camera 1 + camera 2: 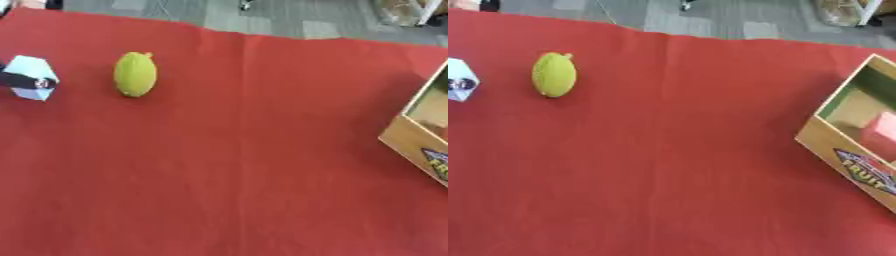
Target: Pick up the objects with one hand, pass them to the other hand, and then place them into the box on the other side of the table.
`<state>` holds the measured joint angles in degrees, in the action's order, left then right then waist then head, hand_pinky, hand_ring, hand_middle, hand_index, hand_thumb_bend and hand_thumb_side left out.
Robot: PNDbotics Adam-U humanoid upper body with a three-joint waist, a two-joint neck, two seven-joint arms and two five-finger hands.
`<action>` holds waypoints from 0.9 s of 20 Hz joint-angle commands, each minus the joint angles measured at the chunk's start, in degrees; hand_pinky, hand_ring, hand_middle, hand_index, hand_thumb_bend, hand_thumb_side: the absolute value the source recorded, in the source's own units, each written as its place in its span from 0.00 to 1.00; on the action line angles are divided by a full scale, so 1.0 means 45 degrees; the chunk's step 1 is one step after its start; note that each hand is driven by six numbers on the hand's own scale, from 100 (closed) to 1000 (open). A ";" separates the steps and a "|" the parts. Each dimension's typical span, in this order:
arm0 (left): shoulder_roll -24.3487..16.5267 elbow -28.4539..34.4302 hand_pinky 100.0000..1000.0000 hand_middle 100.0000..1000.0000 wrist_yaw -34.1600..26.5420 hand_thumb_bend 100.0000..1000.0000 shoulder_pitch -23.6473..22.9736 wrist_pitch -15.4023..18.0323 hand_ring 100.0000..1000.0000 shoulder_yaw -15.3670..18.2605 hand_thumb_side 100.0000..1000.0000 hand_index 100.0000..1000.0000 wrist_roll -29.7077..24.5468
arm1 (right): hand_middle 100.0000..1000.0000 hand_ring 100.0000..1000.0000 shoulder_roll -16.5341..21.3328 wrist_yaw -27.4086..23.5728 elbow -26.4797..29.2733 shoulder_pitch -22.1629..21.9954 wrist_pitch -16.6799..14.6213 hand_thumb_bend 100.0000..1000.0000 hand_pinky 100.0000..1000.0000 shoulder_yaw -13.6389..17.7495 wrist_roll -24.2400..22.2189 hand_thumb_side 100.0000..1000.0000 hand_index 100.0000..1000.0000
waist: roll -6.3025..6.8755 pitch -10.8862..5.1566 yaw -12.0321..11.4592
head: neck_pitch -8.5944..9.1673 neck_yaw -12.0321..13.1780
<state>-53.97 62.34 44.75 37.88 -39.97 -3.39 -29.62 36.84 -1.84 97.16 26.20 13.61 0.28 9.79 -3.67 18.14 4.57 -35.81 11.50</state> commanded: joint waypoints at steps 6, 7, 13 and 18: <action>-0.0300 -0.0027 0.84 0.71 -0.0174 0.51 0.0283 -0.1777 0.80 0.0036 0.54 0.70 -0.1343 | 0.72 0.83 0.0211 0.0089 0.0046 0.0133 -0.0038 0.00 0.93 0.0194 -0.0048 0.51 0.89 | 0.0064 -0.0176 0.0029 | 0.0106 0.0045; -0.0301 -0.0045 0.84 0.71 -0.0166 0.51 0.0288 -0.1774 0.80 0.0013 0.54 0.69 -0.1385 | 0.72 0.83 0.0215 0.0093 0.0043 0.0129 -0.0042 0.00 0.93 0.0196 -0.0050 0.51 0.89 | 0.0068 -0.0175 0.0031 | 0.0093 0.0060; -0.0304 -0.0065 0.84 0.70 0.0034 0.39 0.0323 -0.1791 0.80 0.0002 0.35 0.65 -0.1607 | 0.72 0.83 0.0197 0.0104 0.0003 0.0123 -0.0059 0.00 0.93 0.0195 -0.0078 0.51 0.89 | 0.0079 -0.0191 0.0034 | 0.0084 0.0111; -0.0280 -0.0070 0.83 0.69 0.0088 0.32 0.0341 -0.1839 0.79 0.0005 0.19 0.62 -0.1714 | 0.72 0.83 0.0198 0.0116 -0.0027 0.0112 -0.0075 0.00 0.93 0.0190 -0.0096 0.51 0.89 | 0.0059 -0.0220 0.0032 | 0.0051 0.0140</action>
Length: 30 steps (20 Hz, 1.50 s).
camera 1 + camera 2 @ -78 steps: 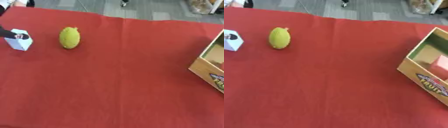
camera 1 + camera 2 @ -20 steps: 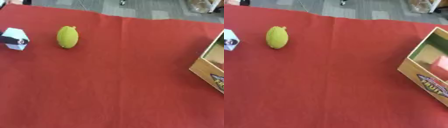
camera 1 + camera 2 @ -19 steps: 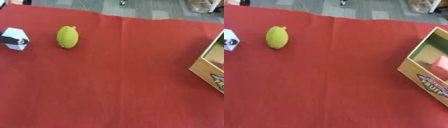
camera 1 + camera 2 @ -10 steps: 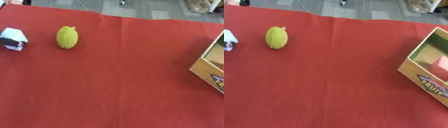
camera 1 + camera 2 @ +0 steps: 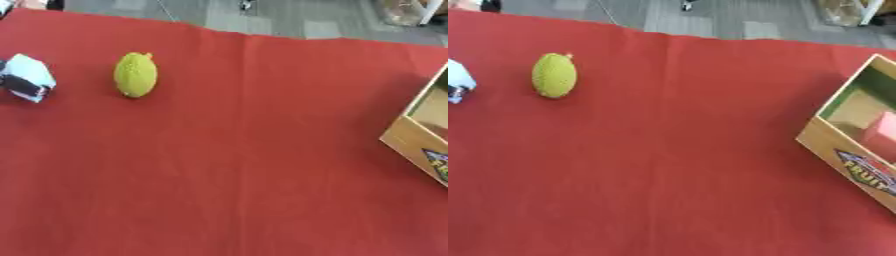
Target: Pick up the objects with one hand, pass them to the other hand, and then place them into the box on the other side of the table.
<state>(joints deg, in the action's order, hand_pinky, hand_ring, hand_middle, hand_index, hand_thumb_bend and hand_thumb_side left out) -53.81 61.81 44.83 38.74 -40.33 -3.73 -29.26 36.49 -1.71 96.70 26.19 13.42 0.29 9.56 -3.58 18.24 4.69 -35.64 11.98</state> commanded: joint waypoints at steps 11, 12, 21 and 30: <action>-0.0856 0.2176 0.80 0.62 -0.0333 0.16 -0.0079 -0.1626 0.74 -0.0126 0.09 0.49 -0.1724 | 0.72 0.83 0.0384 0.0046 0.0047 0.0073 -0.0092 0.00 0.93 0.0196 -0.0056 0.50 0.89 | 0.0061 -0.0489 -0.0101 | -0.0150 -0.0078; -0.0953 0.2570 0.80 0.62 -0.0403 0.16 -0.0183 -0.1596 0.73 -0.0181 0.09 0.49 -0.1738 | 0.72 0.83 0.0396 0.0034 0.0051 0.0069 -0.0097 0.00 0.93 0.0196 -0.0058 0.50 0.89 | 0.0067 -0.0523 -0.0114 | -0.0161 -0.0092; -0.1593 0.5604 0.79 0.60 -0.0788 0.12 -0.1211 -0.1500 0.71 -0.0379 0.09 0.47 -0.2058 | 0.72 0.83 0.0494 -0.0035 0.0056 0.0062 -0.0121 0.00 0.93 0.0184 -0.0084 0.49 0.89 | 0.0154 -0.0880 -0.0204 | -0.0029 -0.0244; -0.1634 0.9850 0.79 0.56 -0.2366 0.00 -0.2466 -0.1548 0.66 -0.0198 0.08 0.45 -0.1378 | 0.72 0.83 0.0532 -0.0190 0.0149 0.0086 -0.0165 0.00 0.93 0.0203 -0.0069 0.48 0.89 | 0.0123 -0.1146 -0.0270 | 0.0069 -0.1002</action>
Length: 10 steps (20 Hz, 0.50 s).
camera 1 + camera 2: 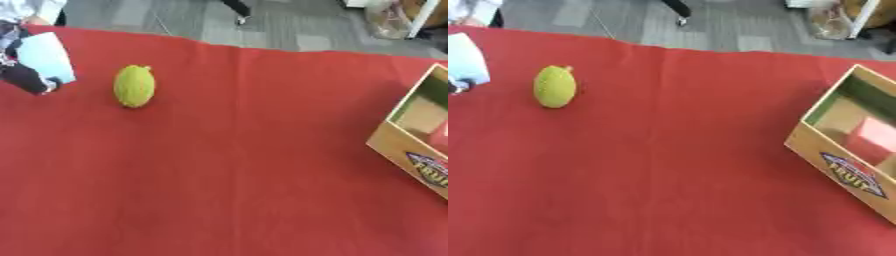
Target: Pick up the objects with one hand, pass them to the other hand, and then place them into the box on the other side of the table.
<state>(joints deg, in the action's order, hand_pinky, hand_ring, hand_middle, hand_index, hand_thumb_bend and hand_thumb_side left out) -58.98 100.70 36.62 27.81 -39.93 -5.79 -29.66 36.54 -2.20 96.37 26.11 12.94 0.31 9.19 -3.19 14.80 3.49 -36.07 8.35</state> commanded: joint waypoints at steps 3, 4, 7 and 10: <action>-0.0325 0.2619 0.79 0.54 -0.1420 0.00 -0.0337 -0.1688 0.63 0.0279 0.09 0.45 -0.0652 | 0.72 0.83 0.0526 -0.0137 0.0285 0.0135 -0.0072 0.00 0.93 0.0198 0.0019 0.48 0.89 | 0.0011 -0.0418 -0.0010 | 0.0149 -0.0343; -0.0241 0.2858 0.79 0.54 -0.1758 0.00 -0.0356 -0.1608 0.63 0.0261 0.09 0.45 -0.0392 | 0.72 0.83 0.0521 -0.0153 0.0307 0.0147 -0.0075 0.00 0.93 0.0192 0.0015 0.48 0.89 | 0.0005 -0.0427 -0.0006 | 0.0146 -0.0382; 0.0011 0.3061 0.79 0.52 -0.2908 0.00 -0.0313 -0.1031 0.60 0.0138 0.12 0.44 0.0610 | 0.72 0.83 0.0500 -0.0188 0.0366 0.0176 -0.0076 0.00 0.93 0.0180 0.0003 0.48 0.89 | 0.0001 -0.0440 0.0002 | 0.0149 -0.0510; 0.0257 0.3085 0.80 0.51 -0.4375 0.00 -0.0312 -0.0103 0.58 -0.0084 0.17 0.44 0.1842 | 0.72 0.83 0.0484 -0.0222 0.0456 0.0211 -0.0085 0.00 0.93 0.0165 -0.0013 0.48 0.89 | 0.0004 -0.0436 0.0021 | 0.0151 -0.0598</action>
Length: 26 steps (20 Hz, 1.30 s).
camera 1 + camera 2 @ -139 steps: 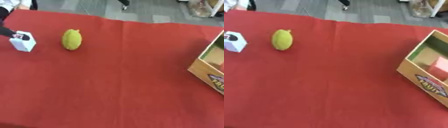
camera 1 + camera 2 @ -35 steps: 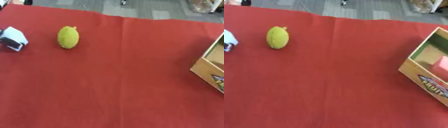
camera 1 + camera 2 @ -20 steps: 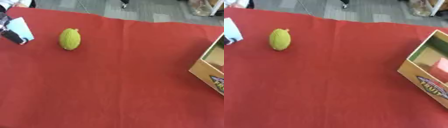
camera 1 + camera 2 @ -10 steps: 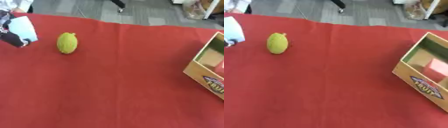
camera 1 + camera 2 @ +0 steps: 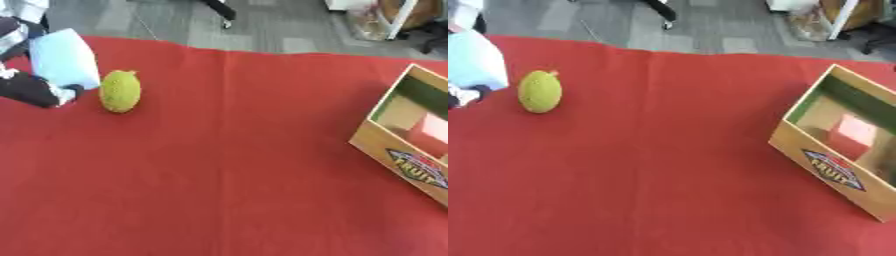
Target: Pick up the objects with one hand, pass them to the other hand, and then place them into the box on the other side of the table.
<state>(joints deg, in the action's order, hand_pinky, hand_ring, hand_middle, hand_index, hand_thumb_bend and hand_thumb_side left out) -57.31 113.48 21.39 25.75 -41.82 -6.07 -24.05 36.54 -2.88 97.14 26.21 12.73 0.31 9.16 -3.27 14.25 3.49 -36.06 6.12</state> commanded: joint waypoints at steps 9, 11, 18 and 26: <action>0.1087 0.0246 0.78 0.49 -0.3113 0.00 0.0543 0.2251 0.54 -0.1018 0.23 0.44 0.2965 | 0.73 0.83 0.0536 -0.0189 0.1030 0.0570 -0.0127 0.00 0.93 -0.0079 -0.0278 0.46 0.89 | 0.0029 -0.0331 0.0124 | 0.0064 -0.0212; 0.1493 0.0246 0.78 0.48 -0.3038 0.00 0.0648 0.2629 0.53 -0.1305 0.26 0.44 0.3214 | 0.73 0.83 0.0597 -0.0207 0.1375 0.0769 -0.0151 0.00 0.93 -0.0212 -0.0441 0.41 0.89 | 0.0018 -0.0337 0.0167 | 0.0054 -0.0203; 0.2972 0.0246 0.78 0.47 -0.3191 0.00 0.0870 0.4028 0.50 -0.1978 0.31 0.43 0.3982 | 0.73 0.84 0.0770 -0.0141 0.2521 0.1444 0.0024 0.00 0.92 -0.0607 -0.1099 0.31 0.88 | 0.0010 -0.0337 0.0205 | -0.0015 -0.0299; 0.4615 0.0246 0.78 0.46 -0.2075 0.00 0.0987 0.4366 0.50 -0.2809 0.32 0.43 0.3920 | 0.74 0.84 0.0664 0.0451 0.3456 0.2682 0.0293 0.00 0.91 -0.1489 -0.2703 0.14 0.88 | -0.0055 -0.0380 0.0295 | -0.0071 -0.0283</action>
<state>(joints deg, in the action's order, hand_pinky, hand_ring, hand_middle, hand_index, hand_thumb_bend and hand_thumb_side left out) -36.78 113.73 11.06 29.27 -22.54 -18.54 -6.41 38.03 -1.64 111.22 37.30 13.97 -6.28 -1.71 -3.62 14.15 4.69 -36.17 4.91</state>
